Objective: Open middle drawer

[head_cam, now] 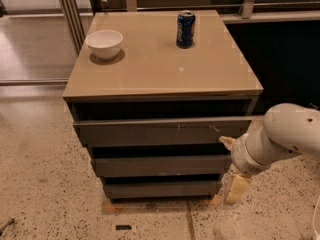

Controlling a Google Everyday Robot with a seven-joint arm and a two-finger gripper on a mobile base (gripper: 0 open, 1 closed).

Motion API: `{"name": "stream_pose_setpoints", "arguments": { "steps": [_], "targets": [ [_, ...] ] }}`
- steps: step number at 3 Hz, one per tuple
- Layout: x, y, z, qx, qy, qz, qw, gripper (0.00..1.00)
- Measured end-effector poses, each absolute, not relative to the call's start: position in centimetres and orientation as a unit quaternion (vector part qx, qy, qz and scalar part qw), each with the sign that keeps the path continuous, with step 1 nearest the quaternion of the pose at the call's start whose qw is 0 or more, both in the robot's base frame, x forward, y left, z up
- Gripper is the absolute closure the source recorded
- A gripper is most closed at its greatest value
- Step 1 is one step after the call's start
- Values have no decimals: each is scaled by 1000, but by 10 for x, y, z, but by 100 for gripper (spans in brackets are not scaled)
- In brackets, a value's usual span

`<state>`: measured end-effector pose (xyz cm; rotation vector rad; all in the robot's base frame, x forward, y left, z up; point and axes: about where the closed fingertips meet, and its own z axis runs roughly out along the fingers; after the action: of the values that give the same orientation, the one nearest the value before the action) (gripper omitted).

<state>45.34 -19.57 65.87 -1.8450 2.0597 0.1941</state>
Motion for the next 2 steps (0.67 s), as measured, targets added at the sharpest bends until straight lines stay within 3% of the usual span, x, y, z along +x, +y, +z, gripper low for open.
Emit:
{"name": "stream_pose_setpoints", "arguments": {
  "steps": [2],
  "targets": [
    [474, -162, 552, -679, 700, 109, 189, 0]
  ]
}}
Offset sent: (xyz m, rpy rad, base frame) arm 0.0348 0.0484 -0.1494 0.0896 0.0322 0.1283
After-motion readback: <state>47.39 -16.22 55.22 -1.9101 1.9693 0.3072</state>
